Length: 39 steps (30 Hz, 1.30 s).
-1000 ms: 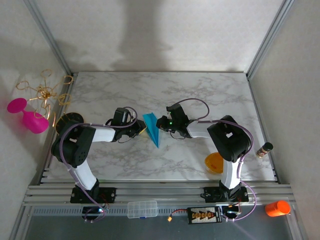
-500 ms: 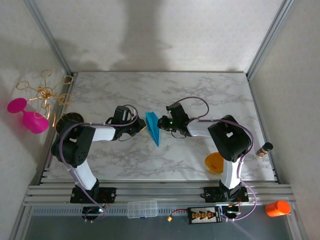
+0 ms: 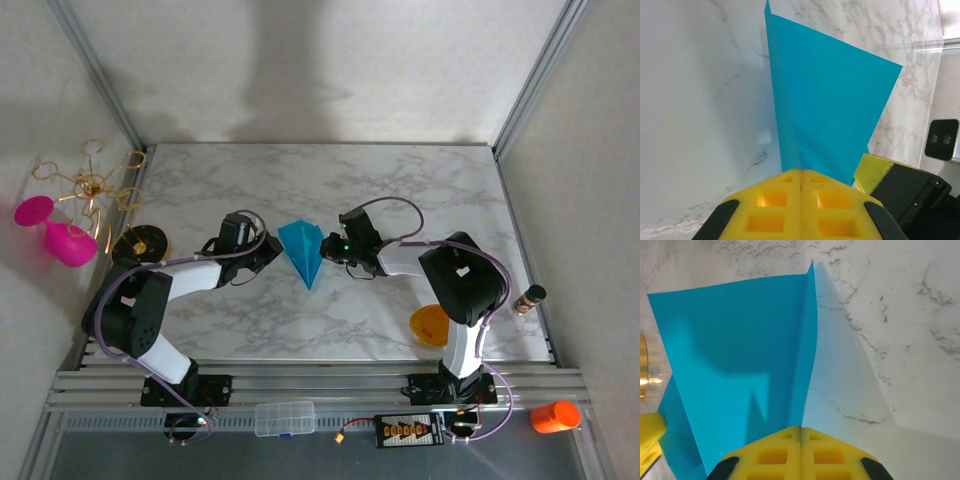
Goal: Fold a paper plane with a square sheet of paper (pick it up from the middle)
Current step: Turn over a paper plane at the center of the table.
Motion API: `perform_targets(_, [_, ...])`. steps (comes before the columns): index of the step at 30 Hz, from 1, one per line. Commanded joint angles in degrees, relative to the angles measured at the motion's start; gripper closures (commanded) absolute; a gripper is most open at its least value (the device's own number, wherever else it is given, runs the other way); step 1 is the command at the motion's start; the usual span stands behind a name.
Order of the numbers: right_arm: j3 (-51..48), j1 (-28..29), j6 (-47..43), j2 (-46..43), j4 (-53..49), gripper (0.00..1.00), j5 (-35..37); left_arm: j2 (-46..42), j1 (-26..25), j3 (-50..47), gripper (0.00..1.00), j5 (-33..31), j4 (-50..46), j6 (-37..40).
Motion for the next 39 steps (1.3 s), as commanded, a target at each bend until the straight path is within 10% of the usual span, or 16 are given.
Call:
perform_targets(1, [-1.7, -0.3, 2.6, -0.7, 2.7, 0.97, -0.7, 0.1, -0.4, -1.7, 1.0, -1.7, -0.1, -1.9])
perform_targets(16, [0.7, -0.7, -1.5, 1.9, -0.3, 0.82, -3.9, 4.2, -0.3, 1.0, 1.0, 1.2, -4.4, 4.3])
perform_targets(30, [0.6, -1.2, -1.6, 1.5, -1.5, 0.92, -2.2, 4.1, -0.2, 2.1, 1.0, -1.9, -8.1, 5.2])
perform_targets(39, [1.9, -1.1, -1.8, 2.2, -1.0, 0.92, -4.7, -2.4, 1.2, 3.9, 0.74, -2.4, -11.0, 4.6])
